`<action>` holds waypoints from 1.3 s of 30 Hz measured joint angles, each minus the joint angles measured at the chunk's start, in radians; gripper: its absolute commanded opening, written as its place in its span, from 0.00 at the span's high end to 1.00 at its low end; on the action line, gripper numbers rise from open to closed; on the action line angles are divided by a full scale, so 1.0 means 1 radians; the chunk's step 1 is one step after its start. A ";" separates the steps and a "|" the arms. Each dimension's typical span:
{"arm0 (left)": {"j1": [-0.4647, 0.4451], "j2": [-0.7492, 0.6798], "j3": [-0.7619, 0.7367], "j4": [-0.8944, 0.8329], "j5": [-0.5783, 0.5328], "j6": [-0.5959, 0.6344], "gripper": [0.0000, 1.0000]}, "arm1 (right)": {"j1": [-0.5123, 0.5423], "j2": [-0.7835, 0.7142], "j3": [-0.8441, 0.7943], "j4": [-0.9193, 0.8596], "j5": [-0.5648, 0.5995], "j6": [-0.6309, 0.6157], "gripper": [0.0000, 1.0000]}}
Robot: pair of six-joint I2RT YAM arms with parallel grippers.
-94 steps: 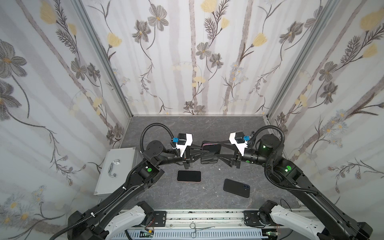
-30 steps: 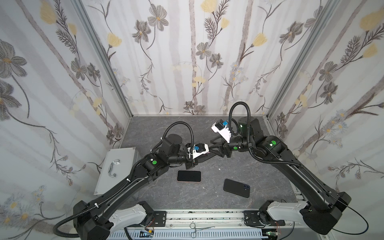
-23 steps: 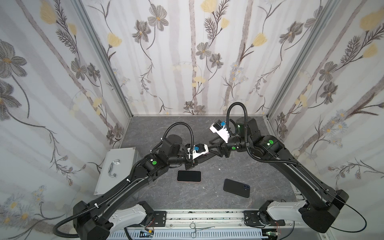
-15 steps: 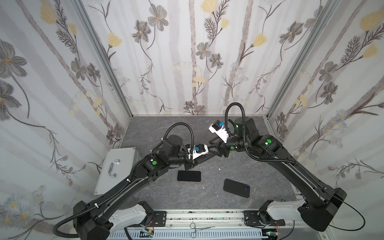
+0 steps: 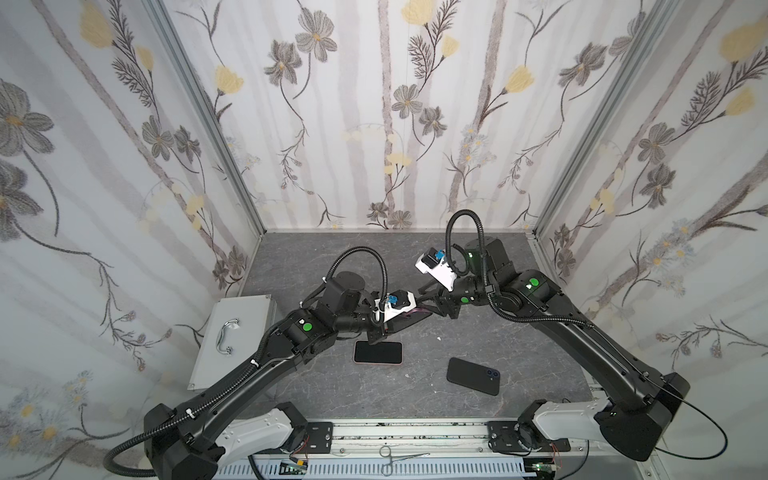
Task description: Take the phone out of the phone case
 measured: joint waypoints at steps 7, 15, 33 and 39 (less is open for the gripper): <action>0.000 -0.001 0.001 -0.010 0.022 0.000 1.00 | -0.004 0.003 0.000 -0.017 -0.072 -0.037 0.71; 0.000 0.008 0.006 -0.010 0.023 0.001 1.00 | -0.017 0.012 0.008 -0.032 -0.123 -0.045 0.85; -0.001 0.019 0.012 0.059 0.024 -0.018 1.00 | -0.115 0.024 -0.014 0.039 -0.198 0.185 1.00; -0.024 0.023 0.038 0.083 0.087 -0.027 1.00 | -0.163 0.034 -0.053 0.091 -0.164 0.270 1.00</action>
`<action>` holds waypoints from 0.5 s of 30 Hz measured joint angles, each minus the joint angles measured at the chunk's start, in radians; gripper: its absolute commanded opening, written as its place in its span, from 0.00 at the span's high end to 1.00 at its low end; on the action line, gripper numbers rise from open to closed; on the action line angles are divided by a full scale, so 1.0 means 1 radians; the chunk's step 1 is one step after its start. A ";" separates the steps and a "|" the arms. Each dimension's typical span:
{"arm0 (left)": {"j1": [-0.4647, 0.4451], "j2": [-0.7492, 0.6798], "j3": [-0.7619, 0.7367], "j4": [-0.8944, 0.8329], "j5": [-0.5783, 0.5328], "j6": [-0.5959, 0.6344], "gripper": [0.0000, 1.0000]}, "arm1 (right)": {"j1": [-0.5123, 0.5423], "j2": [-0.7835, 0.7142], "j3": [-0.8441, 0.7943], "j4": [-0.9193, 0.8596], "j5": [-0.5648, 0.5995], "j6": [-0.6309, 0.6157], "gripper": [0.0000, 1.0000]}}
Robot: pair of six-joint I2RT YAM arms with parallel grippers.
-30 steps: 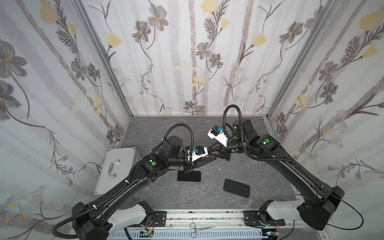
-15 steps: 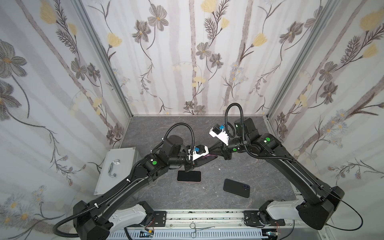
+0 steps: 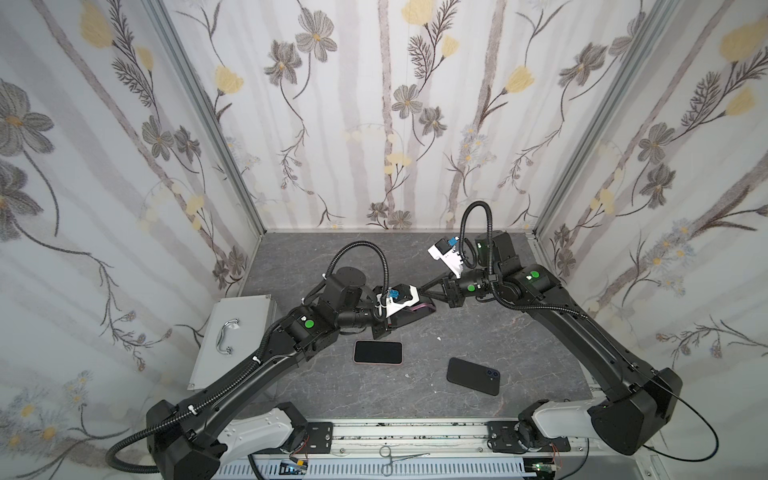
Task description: Take the phone out of the phone case
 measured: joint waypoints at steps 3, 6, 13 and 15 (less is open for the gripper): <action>-0.013 -0.006 0.005 0.021 0.075 -0.003 1.00 | -0.023 -0.001 -0.019 0.024 0.077 0.030 1.00; -0.011 -0.004 0.005 0.016 0.082 -0.003 1.00 | -0.039 -0.009 -0.032 0.054 0.108 0.047 1.00; -0.010 -0.002 0.005 0.019 0.060 -0.037 1.00 | -0.090 -0.038 -0.087 0.098 0.197 0.097 1.00; 0.001 -0.002 -0.003 0.049 0.013 -0.095 1.00 | -0.118 -0.048 -0.121 0.120 0.246 0.126 1.00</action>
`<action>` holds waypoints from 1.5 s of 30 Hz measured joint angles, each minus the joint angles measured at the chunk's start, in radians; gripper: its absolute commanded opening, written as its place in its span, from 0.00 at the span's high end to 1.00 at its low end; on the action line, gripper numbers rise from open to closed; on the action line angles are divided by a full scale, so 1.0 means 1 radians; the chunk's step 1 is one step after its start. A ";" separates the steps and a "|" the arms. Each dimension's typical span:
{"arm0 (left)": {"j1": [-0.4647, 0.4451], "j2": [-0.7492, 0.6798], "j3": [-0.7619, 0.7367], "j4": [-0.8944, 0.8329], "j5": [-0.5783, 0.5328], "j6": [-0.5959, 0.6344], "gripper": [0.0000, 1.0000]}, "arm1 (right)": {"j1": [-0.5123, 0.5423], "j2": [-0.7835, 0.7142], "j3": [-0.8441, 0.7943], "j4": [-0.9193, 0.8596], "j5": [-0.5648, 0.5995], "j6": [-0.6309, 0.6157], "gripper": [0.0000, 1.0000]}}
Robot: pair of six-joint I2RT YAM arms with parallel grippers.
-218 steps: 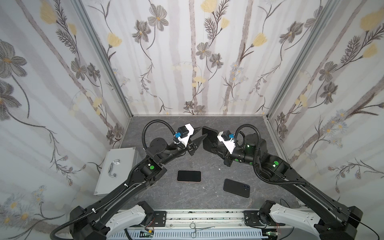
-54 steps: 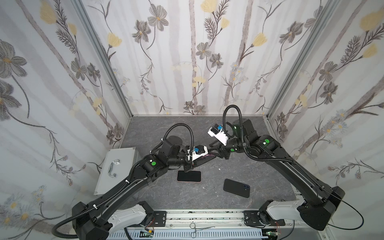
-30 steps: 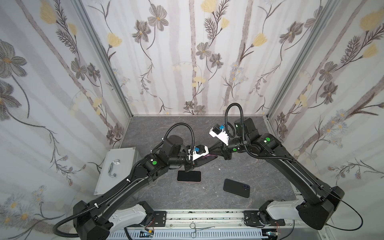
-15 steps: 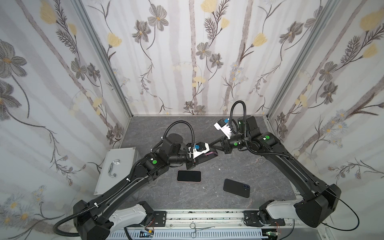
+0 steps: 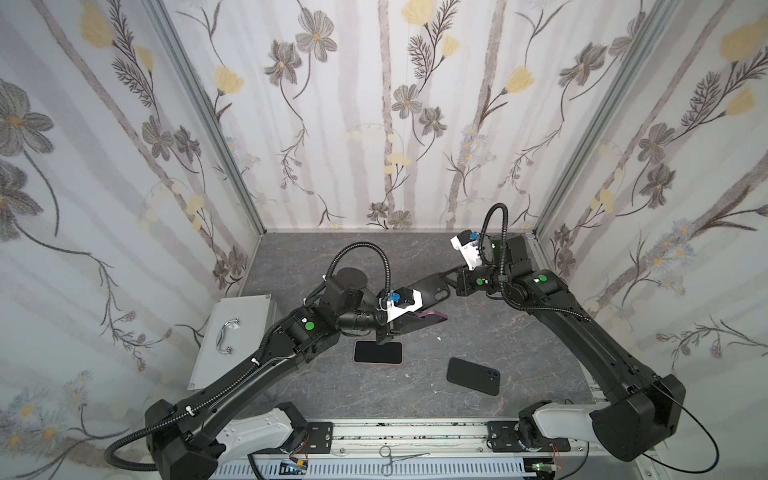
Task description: Take the phone out of the phone case
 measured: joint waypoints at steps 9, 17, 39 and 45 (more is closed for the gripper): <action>0.136 0.077 -0.079 0.229 -0.143 -0.360 1.00 | -0.084 -0.116 -0.202 0.119 0.250 0.165 1.00; 0.170 0.227 -0.111 0.386 -0.374 -0.768 1.00 | -0.088 -0.139 -0.241 0.153 0.469 0.198 1.00; 0.178 0.646 -0.009 0.479 -0.319 -1.121 1.00 | -0.115 0.021 -0.288 0.109 0.526 0.189 1.00; 0.252 0.665 -0.058 0.495 -0.294 -1.132 1.00 | -0.032 0.145 -0.200 0.113 0.526 0.200 1.00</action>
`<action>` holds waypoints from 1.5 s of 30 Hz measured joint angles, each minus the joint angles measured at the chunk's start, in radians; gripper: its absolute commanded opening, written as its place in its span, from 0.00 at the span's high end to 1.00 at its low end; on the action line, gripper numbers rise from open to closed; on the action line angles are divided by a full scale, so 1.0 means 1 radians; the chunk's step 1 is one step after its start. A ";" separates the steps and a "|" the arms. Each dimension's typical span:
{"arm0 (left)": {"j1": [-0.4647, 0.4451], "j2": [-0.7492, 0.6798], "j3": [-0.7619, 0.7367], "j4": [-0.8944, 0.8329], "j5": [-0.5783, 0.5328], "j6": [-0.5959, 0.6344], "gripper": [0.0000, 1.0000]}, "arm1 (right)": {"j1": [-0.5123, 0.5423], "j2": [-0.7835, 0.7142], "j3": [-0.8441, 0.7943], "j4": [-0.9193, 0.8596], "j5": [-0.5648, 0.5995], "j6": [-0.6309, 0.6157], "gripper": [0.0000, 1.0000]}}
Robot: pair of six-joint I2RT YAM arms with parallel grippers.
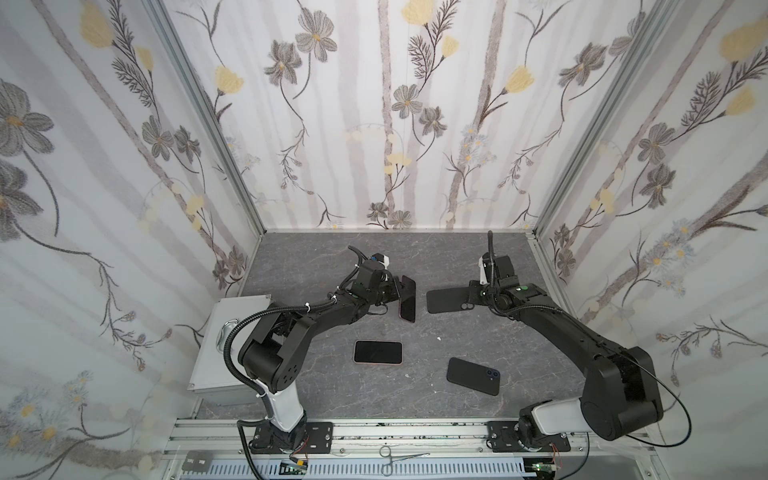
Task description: Take the phone out of the phone case
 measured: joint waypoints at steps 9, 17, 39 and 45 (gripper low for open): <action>0.154 -0.091 -0.105 -0.027 0.030 0.024 1.00 | 0.128 0.158 0.127 0.009 -0.002 0.111 1.00; 0.241 -0.112 -0.133 -0.114 0.074 0.088 1.00 | 0.180 0.268 0.188 0.034 -0.003 0.248 1.00; 0.279 0.009 -0.048 -0.210 0.077 0.240 1.00 | 0.261 0.463 0.339 0.049 -0.004 0.320 1.00; 0.288 0.021 -0.044 -0.195 0.076 0.240 0.95 | 0.268 0.506 0.376 0.043 0.010 0.327 1.00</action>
